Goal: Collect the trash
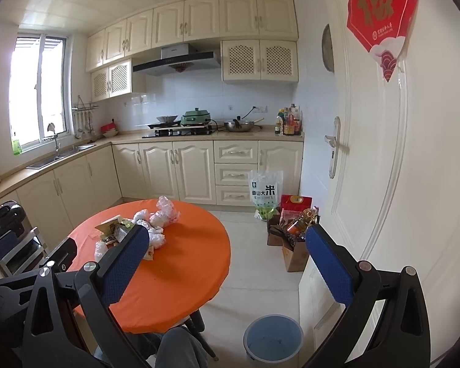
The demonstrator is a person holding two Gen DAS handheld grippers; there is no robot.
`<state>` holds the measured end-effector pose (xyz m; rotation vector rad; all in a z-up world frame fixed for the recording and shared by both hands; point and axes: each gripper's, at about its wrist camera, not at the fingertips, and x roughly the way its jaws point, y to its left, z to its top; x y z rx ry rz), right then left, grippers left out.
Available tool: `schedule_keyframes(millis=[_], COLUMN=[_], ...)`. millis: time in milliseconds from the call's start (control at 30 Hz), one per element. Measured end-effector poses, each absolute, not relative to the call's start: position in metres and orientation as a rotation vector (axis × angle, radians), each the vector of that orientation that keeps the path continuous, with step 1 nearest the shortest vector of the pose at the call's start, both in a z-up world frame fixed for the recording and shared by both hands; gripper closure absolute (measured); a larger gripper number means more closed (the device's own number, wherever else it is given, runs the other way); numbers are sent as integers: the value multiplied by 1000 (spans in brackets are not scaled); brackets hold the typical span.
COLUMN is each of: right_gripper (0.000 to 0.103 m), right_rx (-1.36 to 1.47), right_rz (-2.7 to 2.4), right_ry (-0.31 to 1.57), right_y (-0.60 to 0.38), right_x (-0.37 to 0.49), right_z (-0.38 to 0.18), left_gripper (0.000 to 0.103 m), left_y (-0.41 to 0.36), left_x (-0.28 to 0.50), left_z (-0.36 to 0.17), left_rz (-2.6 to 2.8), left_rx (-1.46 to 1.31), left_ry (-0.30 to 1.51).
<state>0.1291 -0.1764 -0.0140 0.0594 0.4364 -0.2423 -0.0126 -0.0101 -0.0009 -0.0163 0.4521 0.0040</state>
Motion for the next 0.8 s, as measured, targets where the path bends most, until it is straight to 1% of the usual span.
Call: schedule_keyframes(millis=[800], right_gripper=[0], right_rx=[62], right_rz=[-227], right_ry=[442], right_y=[-176], right_x=[130], right_z=[-19], left_gripper=[1], left_y=[-3], left_x=[-18], left_z=[-2], left_rz=[-2], left_rx=[-45], left_ry=[447])
